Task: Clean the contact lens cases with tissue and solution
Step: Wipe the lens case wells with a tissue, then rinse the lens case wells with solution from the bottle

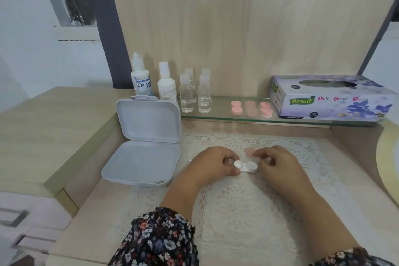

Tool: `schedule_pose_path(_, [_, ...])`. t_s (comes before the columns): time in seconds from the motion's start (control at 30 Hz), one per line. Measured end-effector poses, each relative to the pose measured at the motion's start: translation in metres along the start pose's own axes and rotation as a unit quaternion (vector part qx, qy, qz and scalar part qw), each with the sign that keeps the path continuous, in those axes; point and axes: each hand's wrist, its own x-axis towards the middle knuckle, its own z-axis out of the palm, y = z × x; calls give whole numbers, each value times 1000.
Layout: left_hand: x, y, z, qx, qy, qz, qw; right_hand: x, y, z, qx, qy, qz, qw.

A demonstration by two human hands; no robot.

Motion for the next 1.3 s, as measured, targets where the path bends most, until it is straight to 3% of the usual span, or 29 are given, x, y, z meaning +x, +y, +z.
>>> schedule_pose_path(0.3, [1,-1,1,22,8,16,1000,-6,-9,-4,-17,-47,-10,999])
schedule_pose_path(0.73, [-4,-2,-9,-24,-71,33,997,-14,-18,-14,-31,-111,20,993])
schedule_pose_path(1.03, [-6,-4,-10,-48,-71,30,996,-16,-18,-14,3,-89,12,996])
schedule_pose_path(1.3, [-18,-5,-10,-107,-36,36,993,-17,-19,-13,93,-16,9,995])
